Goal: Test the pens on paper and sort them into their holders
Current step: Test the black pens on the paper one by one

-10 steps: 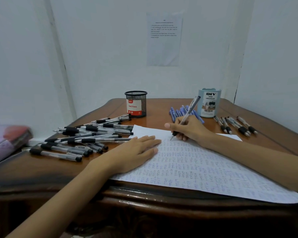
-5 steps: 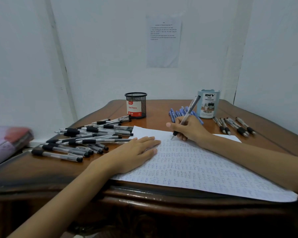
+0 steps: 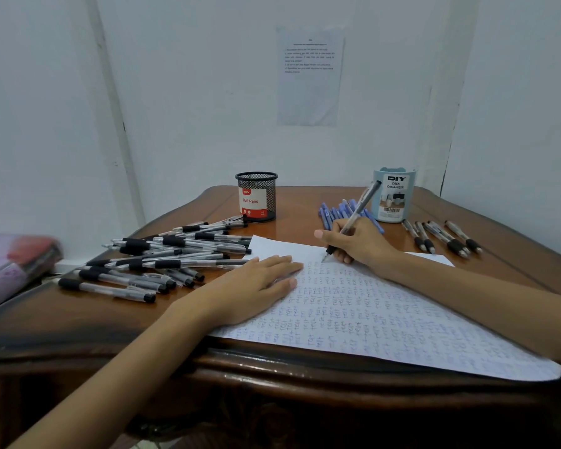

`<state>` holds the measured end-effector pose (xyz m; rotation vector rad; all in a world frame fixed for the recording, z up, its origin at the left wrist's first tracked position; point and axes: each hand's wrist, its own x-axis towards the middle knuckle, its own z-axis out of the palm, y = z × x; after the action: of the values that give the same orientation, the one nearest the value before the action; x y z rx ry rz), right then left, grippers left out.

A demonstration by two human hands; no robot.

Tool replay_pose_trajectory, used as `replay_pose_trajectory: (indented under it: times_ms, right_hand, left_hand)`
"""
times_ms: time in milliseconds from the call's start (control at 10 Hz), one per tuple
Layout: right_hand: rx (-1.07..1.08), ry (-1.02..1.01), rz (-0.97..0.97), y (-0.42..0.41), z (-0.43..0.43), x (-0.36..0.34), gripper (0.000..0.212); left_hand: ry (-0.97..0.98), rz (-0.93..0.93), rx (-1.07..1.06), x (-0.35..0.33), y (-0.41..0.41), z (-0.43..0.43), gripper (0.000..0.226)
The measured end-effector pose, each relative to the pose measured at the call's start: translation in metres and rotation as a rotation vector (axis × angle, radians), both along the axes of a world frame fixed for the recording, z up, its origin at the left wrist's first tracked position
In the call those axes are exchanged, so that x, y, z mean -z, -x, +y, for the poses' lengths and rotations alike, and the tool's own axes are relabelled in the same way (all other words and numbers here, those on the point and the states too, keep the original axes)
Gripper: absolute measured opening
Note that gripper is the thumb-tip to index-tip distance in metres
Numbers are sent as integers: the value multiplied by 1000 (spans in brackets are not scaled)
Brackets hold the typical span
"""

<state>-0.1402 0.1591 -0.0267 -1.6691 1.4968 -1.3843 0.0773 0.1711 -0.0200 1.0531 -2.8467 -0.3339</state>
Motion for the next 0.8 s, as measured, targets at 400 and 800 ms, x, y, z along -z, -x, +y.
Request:
replay_pose_trajectory:
  times_ms: [400,800]
  right_hand:
    - [27,48,72,-2,1,-2,38]
    - [43,49,80,-4,2,-2,39]
  left_hand:
    - [11,4,3,3,0,-2,49]
    - [11,-2,2,2,0,-2,48]
